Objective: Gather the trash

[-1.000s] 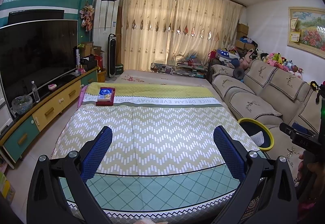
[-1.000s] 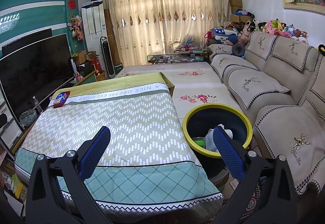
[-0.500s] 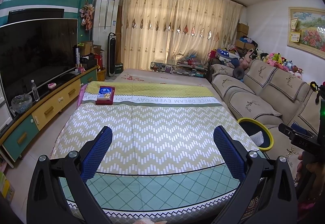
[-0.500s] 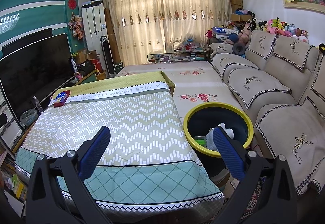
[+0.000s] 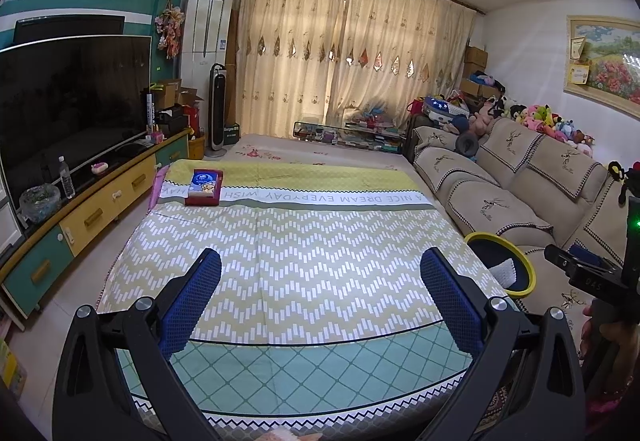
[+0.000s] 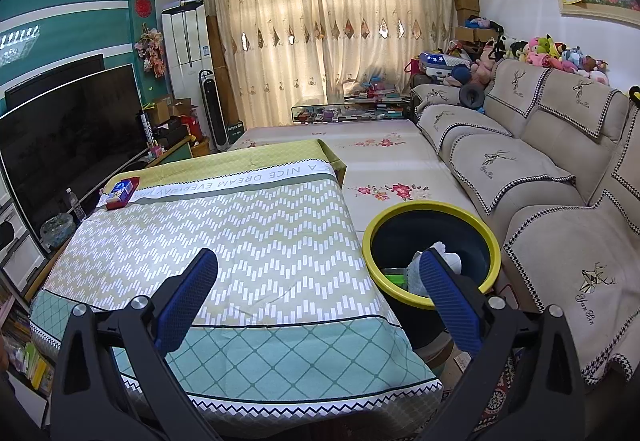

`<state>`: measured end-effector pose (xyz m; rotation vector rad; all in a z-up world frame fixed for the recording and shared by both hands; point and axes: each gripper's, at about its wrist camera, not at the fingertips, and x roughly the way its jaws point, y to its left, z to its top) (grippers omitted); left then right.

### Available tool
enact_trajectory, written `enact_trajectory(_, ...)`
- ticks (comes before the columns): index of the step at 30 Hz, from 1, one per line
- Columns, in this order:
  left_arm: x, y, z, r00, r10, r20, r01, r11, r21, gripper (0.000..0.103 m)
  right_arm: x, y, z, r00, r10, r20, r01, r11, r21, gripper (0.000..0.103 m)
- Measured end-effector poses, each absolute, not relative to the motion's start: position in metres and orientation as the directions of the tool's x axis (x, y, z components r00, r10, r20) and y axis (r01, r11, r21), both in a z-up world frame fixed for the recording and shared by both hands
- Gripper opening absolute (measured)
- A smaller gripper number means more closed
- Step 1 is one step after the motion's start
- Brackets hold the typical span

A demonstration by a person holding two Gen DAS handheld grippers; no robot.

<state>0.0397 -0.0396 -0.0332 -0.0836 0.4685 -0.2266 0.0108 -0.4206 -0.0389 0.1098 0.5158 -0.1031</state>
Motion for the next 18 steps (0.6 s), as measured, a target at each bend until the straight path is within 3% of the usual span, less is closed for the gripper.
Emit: enact_trajectory(18,0.05,-0.037,-0.042,0.85,-0.254,-0.463,0.205,0.967,-0.154,0.098,0.015,-0.418,-0.041,0.86,-0.059,-0.507,0.112,0.991,0.075,0.096)
